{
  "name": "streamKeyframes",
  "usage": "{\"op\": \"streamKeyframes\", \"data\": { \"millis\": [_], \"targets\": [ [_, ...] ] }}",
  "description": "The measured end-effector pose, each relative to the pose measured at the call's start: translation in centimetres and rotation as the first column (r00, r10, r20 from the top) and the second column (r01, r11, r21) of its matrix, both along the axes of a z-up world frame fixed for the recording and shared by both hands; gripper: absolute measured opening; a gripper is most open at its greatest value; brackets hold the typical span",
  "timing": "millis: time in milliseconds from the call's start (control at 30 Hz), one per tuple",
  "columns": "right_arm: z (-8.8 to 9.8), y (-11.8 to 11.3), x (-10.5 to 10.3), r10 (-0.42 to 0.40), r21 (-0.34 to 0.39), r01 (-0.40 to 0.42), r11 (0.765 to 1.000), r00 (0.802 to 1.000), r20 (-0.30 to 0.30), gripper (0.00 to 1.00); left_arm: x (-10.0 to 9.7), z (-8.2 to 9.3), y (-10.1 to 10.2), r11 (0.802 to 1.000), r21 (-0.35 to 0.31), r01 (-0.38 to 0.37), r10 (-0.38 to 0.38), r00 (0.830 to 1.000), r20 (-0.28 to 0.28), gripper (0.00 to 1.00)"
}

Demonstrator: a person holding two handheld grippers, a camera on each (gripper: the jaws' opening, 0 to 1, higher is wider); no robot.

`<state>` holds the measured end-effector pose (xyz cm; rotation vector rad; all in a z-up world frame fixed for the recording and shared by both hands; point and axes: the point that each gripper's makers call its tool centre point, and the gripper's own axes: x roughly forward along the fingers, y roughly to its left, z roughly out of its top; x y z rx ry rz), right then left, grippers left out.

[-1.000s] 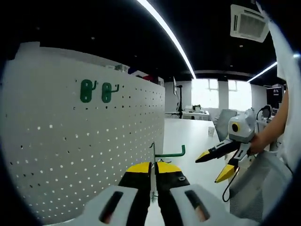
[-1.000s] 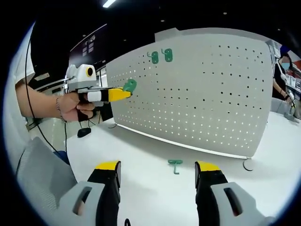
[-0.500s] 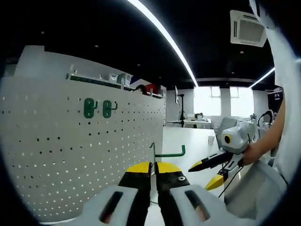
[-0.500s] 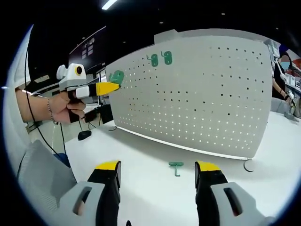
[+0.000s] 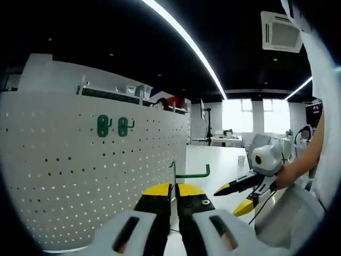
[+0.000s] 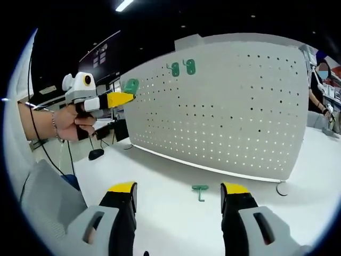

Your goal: Insert the hook assembly into the mounting plate slot until the hook locks in place.

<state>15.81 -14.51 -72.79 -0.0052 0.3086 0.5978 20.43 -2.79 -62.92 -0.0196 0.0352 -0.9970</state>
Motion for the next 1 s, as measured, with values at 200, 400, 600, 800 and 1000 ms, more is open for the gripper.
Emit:
{"op": "streamKeyframes", "data": {
  "millis": [200,400,600,800,1000],
  "targets": [
    [1.9,0.4,0.0,0.007,0.048,-0.01,0.999,0.998,0.06,0.61,0.0,-0.4,0.0,1.0,0.003,-0.002,0.002,1.0,-0.005,0.03],
    [5.1,0.7,0.1,0.0,0.138,-0.024,0.99,0.985,0.172,0.6,0.1,-0.4,-0.1,1.0,0.005,-0.005,0.005,1.0,-0.004,0.03],
    [6.3,0.9,0.0,0.0,0.18,-0.037,0.983,0.98,0.201,0.61,0.1,-0.7,0.0,1.0,0.009,-0.01,0.01,1.0,-0.011,0.03],
    [6.4,1.2,0.1,0.006,0.176,-0.042,0.983,0.979,0.203,0.61,0.1,-0.9,0.1,1.0,0.011,-0.015,0.015,1.0,-0.011,0.03],
    [6.9,1.8,0.0,0.028,0.197,-0.07,0.978,0.978,0.208,0.6,0.2,-1.0,0.2,1.0,0.012,-0.021,0.021,1.0,-0.014,0.03]
  ]
}}
